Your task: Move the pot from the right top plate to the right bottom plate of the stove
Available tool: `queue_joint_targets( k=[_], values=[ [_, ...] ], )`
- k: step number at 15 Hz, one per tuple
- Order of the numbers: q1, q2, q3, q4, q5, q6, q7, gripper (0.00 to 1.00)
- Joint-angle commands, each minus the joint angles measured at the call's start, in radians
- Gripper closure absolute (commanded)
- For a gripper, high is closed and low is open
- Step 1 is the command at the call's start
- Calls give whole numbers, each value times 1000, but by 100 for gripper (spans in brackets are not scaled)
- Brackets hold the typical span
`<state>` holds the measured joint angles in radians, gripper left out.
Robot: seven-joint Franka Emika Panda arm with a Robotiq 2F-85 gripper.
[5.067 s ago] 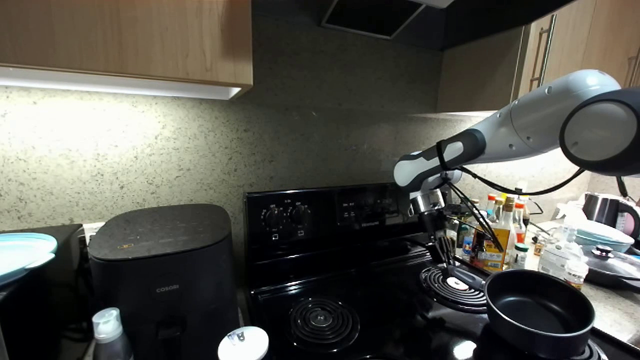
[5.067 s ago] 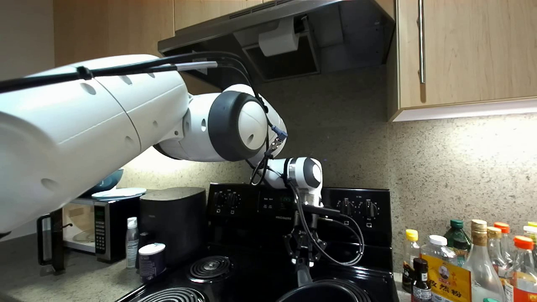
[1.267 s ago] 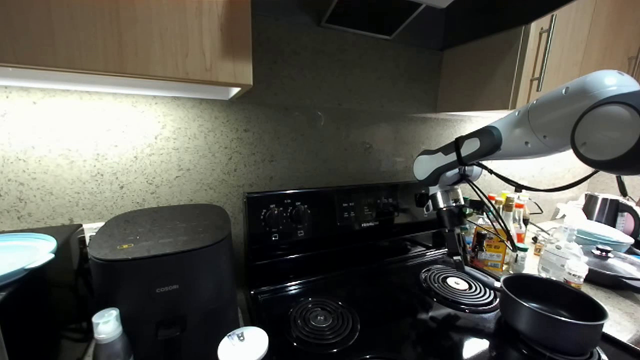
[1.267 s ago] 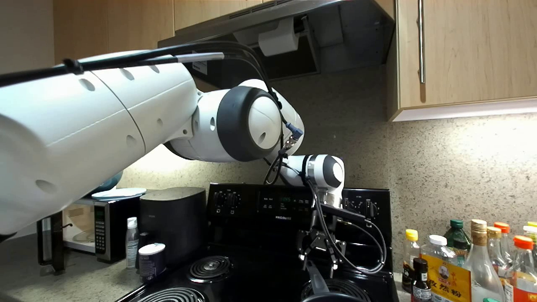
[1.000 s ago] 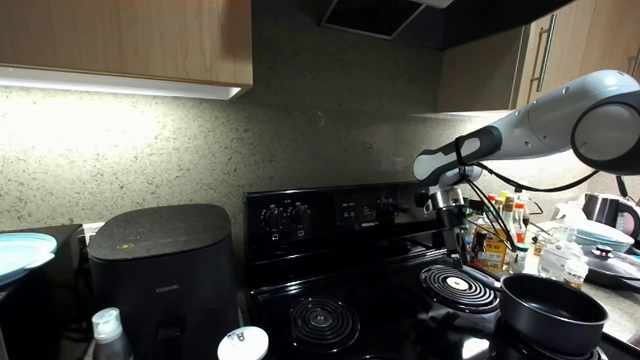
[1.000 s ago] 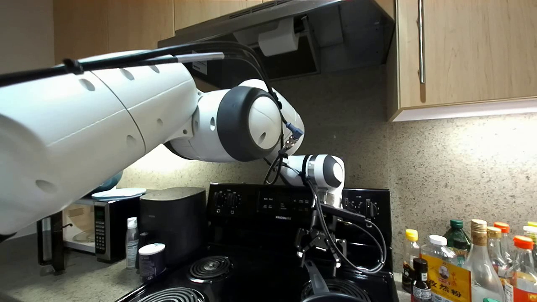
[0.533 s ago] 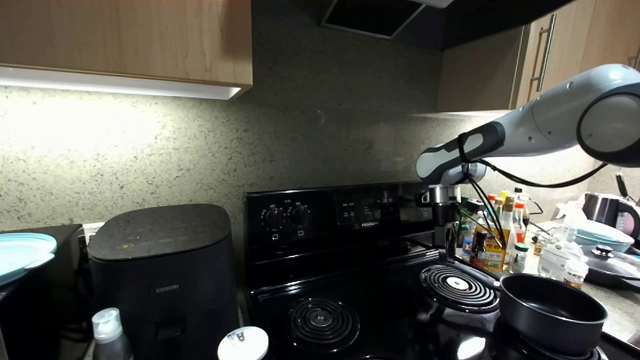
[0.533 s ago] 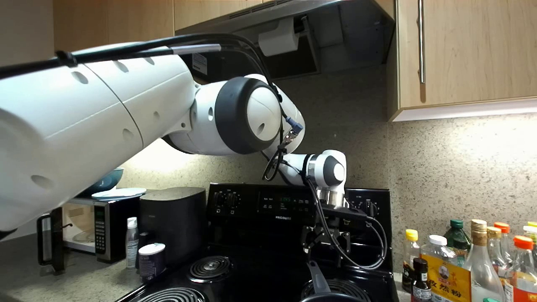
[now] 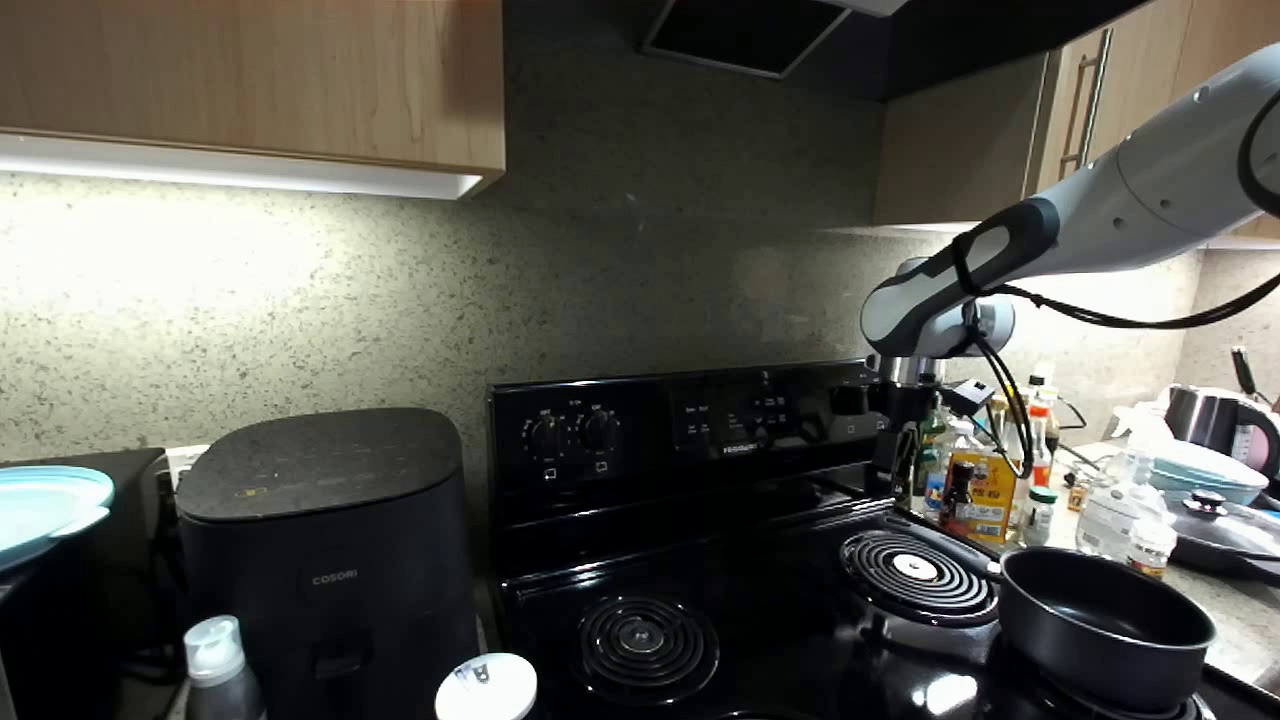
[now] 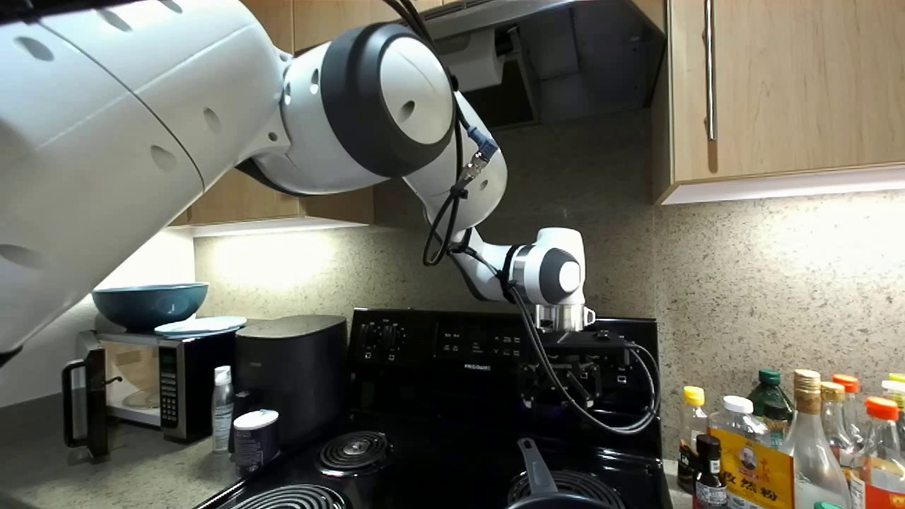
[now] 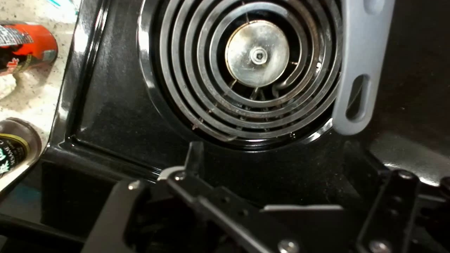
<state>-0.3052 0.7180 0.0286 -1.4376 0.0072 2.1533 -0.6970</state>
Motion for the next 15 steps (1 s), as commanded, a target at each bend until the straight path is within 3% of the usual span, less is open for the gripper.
queue_joint_targets(
  k=[1, 15],
  values=[
    [5, -15, -8, -22, 6, 8, -4, 0],
    [6, -36, -9, -55, 6, 14, -4, 0]
  ],
)
